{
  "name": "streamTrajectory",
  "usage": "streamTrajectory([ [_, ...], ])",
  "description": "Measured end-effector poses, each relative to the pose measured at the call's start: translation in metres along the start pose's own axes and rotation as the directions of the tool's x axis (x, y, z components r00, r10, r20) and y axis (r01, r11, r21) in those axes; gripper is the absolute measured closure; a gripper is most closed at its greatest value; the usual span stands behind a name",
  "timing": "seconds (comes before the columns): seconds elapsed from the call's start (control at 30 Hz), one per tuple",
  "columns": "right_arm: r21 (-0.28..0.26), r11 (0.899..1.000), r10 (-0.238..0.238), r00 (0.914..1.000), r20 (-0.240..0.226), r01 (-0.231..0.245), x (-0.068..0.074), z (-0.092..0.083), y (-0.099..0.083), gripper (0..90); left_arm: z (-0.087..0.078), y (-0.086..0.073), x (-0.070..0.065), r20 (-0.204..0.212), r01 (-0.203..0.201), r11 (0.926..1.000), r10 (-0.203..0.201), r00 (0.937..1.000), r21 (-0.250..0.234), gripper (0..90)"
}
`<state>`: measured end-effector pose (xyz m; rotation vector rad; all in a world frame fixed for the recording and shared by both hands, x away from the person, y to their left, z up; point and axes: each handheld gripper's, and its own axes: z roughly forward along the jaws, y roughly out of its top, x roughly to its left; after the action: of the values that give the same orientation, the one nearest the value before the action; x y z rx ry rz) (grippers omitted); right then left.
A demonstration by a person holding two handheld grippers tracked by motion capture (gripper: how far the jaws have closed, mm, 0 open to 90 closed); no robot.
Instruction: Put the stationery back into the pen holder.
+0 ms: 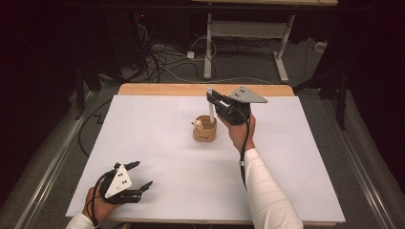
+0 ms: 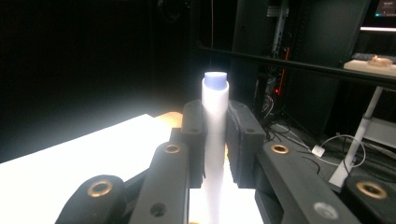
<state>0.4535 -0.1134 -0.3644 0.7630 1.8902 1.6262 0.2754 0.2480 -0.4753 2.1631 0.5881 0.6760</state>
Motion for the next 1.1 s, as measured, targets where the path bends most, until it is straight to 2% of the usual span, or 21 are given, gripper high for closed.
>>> streamTrajectory([
  [0.27, 0.016, 1.0, 0.02, 0.9998, -0.006, -0.02, 0.002, 0.011, -0.01, 78.6, 0.0, 0.0, 0.0, 0.003, 0.001, 1.0, -0.001, 1.0, -0.002, 22.3],
  [0.53, 0.039, 0.999, 0.01, 0.9999, -0.003, -0.01, 0.004, 0.016, -0.02, 78.6, -0.001, -0.001, 0.0, 0.002, -0.003, 1.0, 0.003, 1.0, 0.0, 22.3],
  [0.73, 0.053, 0.997, 0.051, 0.9987, -0.003, -0.051, 0.0, 0.018, -0.032, 78.5, -0.001, -0.001, 0.0, 0.004, -0.003, 1.0, 0.003, 1.0, 0.001, 22.3],
  [0.93, 0.08, 0.996, 0.03, 0.9995, 0.003, -0.031, 0.002, 0.019, -0.04, 78.3, -0.001, -0.001, 0.001, 0.003, -0.003, 1.0, 0.003, 1.0, 0.003, 22.3],
  [1.1, 0.094, 0.995, 0.04, 0.9991, 0.017, -0.042, 0.002, 0.019, -0.044, 76.0, -0.001, -0.001, 0.0, 0.004, -0.004, 1.0, 0.004, 1.0, 0.002, 22.3],
])
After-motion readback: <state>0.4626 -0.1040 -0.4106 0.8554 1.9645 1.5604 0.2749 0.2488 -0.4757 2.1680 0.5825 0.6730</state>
